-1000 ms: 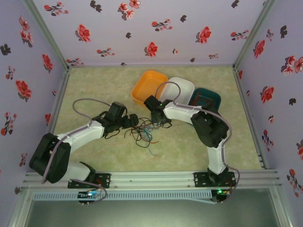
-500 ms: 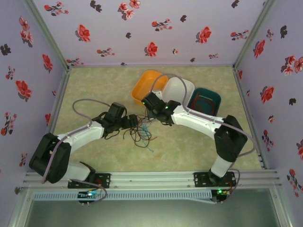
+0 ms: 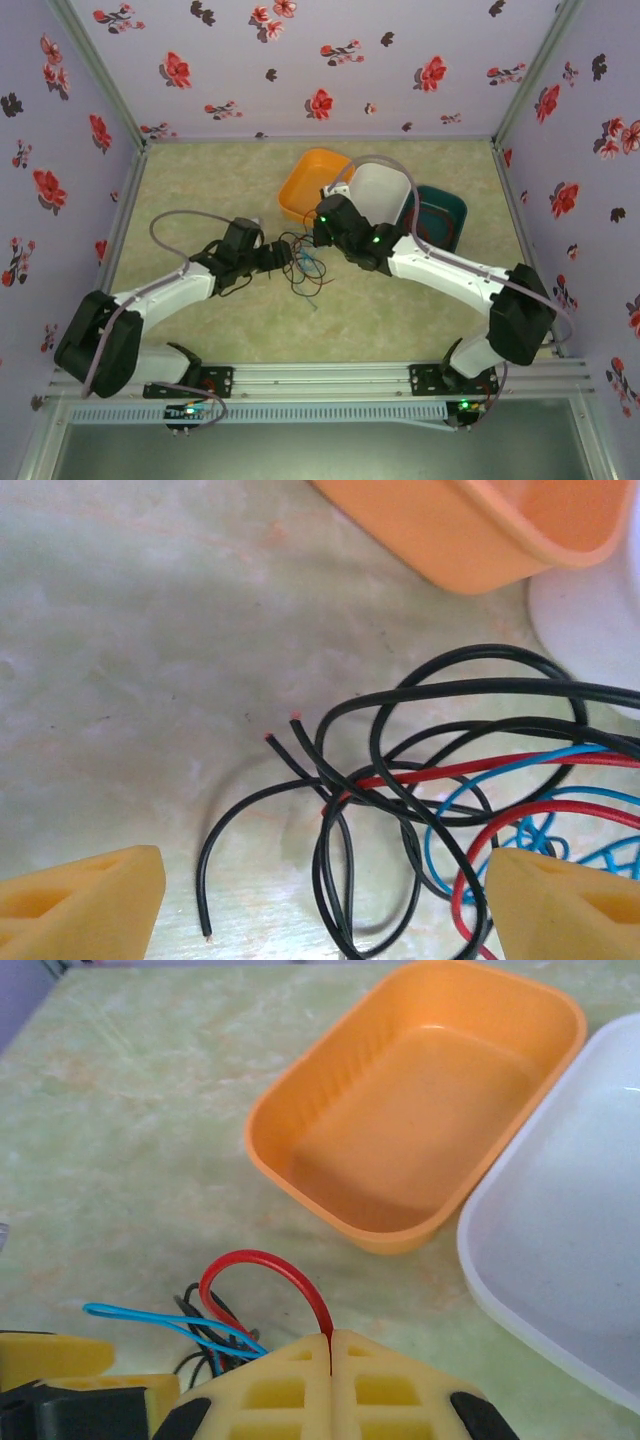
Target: Untangle the cables
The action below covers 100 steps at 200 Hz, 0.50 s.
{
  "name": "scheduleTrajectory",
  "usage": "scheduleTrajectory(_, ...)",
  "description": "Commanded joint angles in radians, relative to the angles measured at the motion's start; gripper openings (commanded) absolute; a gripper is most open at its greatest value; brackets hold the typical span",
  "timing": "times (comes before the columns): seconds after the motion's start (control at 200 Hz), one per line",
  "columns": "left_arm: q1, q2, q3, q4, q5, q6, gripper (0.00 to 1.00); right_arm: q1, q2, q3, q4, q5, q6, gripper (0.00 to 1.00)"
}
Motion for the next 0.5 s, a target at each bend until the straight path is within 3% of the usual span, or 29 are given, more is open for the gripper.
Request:
scheduleTrajectory(0.0, 0.008, -0.091, -0.042, 0.089, 0.012, 0.052, 0.83, 0.008, -0.042, -0.038, 0.099, -0.046, -0.021, 0.0)
scheduleTrajectory(0.23, 0.01, -0.317, -0.156, 0.224, 0.003, 0.105, 0.84, 0.022, -0.092, -0.079, 0.174, -0.089, -0.044, 0.0)
scheduleTrajectory(0.385, 0.009, -0.397, -0.185, 0.248, 0.005, 0.154, 0.99, 0.041, -0.117, -0.078, 0.202, -0.11, -0.078, 0.0)
scheduleTrajectory(0.495, 0.01, -0.373, -0.152, 0.208, 0.005, 0.238, 1.0, 0.054, -0.126, -0.074, 0.216, -0.131, -0.093, 0.0)
